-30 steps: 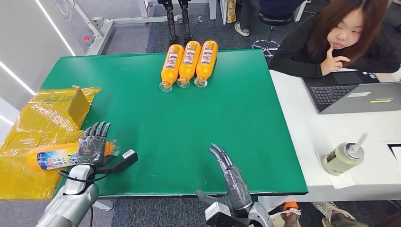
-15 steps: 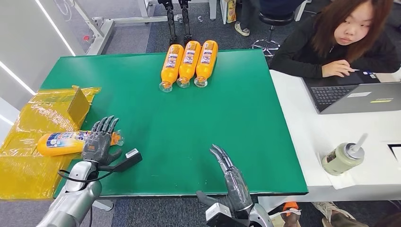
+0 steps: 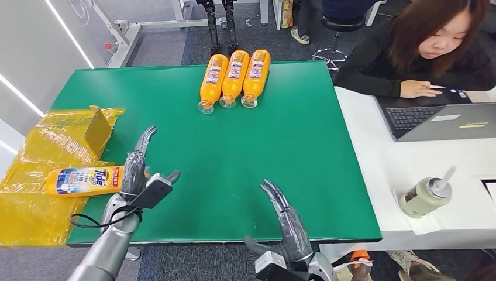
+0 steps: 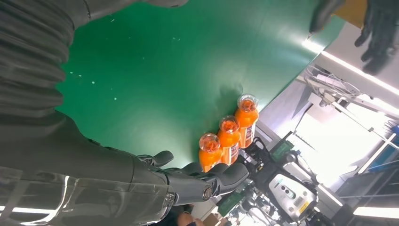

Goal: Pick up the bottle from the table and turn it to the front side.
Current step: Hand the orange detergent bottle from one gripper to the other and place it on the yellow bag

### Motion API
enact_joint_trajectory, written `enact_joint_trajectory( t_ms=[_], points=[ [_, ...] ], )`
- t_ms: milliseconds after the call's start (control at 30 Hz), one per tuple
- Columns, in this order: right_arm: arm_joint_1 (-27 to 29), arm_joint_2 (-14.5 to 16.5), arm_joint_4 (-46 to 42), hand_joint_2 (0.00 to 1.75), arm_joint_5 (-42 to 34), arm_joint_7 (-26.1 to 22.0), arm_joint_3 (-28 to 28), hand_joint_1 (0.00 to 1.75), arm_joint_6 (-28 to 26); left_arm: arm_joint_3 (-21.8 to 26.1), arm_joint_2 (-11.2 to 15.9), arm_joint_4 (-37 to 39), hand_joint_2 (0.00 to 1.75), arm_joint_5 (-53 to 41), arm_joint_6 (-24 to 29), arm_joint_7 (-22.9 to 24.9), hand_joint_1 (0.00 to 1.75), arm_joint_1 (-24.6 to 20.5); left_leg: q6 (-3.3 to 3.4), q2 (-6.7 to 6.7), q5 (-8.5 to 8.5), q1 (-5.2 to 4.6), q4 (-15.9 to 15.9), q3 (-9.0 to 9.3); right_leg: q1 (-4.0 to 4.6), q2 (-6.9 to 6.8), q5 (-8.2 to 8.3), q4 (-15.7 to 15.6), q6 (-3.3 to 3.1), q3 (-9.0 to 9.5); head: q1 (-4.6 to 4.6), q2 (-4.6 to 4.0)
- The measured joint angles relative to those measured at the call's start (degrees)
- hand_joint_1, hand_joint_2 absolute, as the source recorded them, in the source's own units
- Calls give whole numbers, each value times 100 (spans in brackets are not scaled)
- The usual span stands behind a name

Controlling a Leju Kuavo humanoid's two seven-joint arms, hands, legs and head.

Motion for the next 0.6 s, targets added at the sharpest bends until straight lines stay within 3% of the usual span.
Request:
enact_joint_trajectory(
  t_ms=[167,333,500,600],
  points=[
    [7,2,16,175,10,-74,-96,0,-97,-483,-182,-1069,175,1366,-466,-57,0,523,6,1,-5,0,1,-2,-1,1,-5,-1,8,0,-1,0],
    [63,1,-90,175,33,-120,-187,0,-254,-923,-380,-1857,175,2010,-638,-61,0,994,16,-3,-12,-1,5,-4,-2,-2,-9,-3,14,1,-1,0],
    [419,-4,-440,175,195,-116,-373,0,-538,-1119,-803,-2275,175,3021,-1410,-61,0,1451,28,-4,-20,-1,8,-6,-2,-6,-15,-5,22,5,0,0],
    [609,-16,-618,175,225,-115,-458,0,-622,-1201,-999,-2366,175,3230,-1583,-61,0,1651,34,-2,-27,-1,9,-7,-2,-5,-17,-7,26,5,0,0]
  ],
)
